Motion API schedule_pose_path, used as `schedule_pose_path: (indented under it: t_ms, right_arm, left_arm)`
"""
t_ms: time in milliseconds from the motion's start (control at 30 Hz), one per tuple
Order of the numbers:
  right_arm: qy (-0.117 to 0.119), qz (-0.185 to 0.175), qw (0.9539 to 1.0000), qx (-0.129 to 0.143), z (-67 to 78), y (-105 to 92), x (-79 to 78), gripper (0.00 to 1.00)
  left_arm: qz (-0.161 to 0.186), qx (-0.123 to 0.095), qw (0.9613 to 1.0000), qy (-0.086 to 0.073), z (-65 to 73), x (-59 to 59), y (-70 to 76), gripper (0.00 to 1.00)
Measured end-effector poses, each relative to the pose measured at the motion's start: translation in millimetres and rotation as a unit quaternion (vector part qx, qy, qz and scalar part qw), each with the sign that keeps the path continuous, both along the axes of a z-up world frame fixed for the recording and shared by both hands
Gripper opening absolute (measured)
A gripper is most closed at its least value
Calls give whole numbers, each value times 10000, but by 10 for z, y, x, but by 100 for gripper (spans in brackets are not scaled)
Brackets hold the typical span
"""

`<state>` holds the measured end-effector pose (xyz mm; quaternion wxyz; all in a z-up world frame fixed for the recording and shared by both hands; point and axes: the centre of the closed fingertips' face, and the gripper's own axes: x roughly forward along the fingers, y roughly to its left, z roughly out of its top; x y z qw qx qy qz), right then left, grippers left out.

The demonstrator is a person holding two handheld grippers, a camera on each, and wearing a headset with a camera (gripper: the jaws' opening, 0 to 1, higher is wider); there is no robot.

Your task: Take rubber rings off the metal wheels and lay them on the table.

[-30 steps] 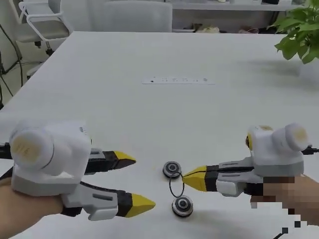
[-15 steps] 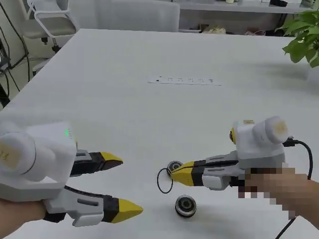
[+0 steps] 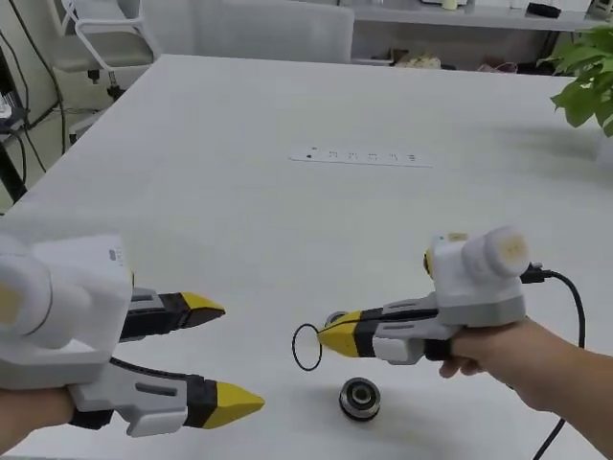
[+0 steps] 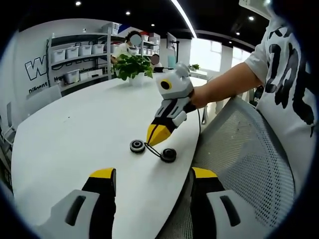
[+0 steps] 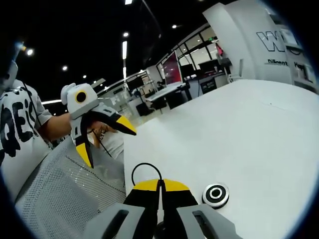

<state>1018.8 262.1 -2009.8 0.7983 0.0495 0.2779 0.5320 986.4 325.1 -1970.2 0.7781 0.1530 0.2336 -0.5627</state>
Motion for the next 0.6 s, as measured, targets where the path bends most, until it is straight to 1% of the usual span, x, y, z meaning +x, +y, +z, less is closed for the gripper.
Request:
schedule_pose_path:
  t_ms: [333,600]
  right_arm:
    - [31,-7,9999,-125,-83,14,14,0]
    - [106,61,9995,-296,-194,27,0,0]
  left_arm:
    - [15,27,10000,28,-22,11,13,57]
    - [13,63,10000,26,-29,8,26,57]
